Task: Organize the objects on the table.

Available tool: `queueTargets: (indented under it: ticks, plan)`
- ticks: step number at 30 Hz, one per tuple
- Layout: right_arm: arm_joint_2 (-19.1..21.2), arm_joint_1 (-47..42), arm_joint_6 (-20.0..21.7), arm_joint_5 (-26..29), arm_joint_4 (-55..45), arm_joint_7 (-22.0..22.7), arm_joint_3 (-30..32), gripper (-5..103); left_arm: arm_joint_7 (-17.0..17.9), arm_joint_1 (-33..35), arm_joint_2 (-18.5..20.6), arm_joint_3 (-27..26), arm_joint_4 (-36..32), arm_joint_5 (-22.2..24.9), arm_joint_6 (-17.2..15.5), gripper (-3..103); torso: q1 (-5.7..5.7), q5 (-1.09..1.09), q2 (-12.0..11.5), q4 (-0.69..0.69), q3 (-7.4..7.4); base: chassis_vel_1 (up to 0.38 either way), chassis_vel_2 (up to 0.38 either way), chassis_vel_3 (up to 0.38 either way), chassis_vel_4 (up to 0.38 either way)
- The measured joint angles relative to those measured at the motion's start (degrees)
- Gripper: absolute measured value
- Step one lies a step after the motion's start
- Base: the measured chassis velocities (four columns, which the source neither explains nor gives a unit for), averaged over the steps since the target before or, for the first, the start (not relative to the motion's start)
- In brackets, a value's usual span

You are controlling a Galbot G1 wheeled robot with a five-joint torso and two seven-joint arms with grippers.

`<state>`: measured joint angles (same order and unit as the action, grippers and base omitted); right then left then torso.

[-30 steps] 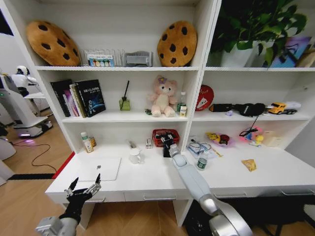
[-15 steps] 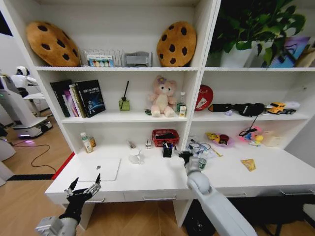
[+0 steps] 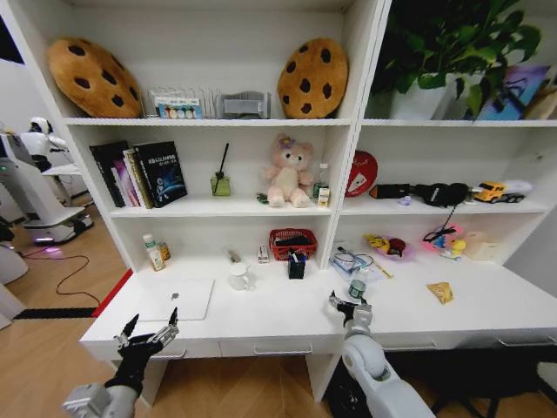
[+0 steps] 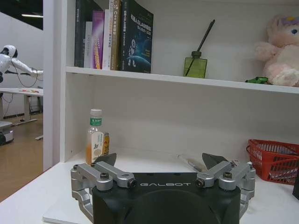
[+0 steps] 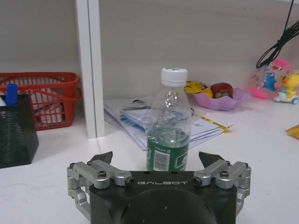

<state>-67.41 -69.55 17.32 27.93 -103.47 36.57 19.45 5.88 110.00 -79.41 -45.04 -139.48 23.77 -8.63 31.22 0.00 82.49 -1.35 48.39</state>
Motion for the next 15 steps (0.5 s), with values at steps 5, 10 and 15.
queueTargets:
  ticks: [5,10,15]
  plan:
    - [0.7,3.0,-0.7,-0.6,3.6,-2.3,1.6,100,0.0,0.0,0.0,0.0,0.0,0.0,0.0,100,0.00,0.00,0.0,0.00,0.00,0.000,0.000,0.000,0.000]
    - [1.8,6.4,-1.9,-1.6,8.2,-4.4,1.8,100,0.0,0.0,0.0,0.0,0.0,0.0,0.0,100,0.00,0.01,0.0,0.00,0.00,0.000,0.000,0.000,0.000]
    - [2.4,9.8,-3.0,-1.7,12.8,-6.2,1.8,96,0.0,0.0,0.0,0.0,0.0,0.0,0.0,100,0.01,0.01,0.0,0.01,0.00,0.000,0.000,0.000,0.000]
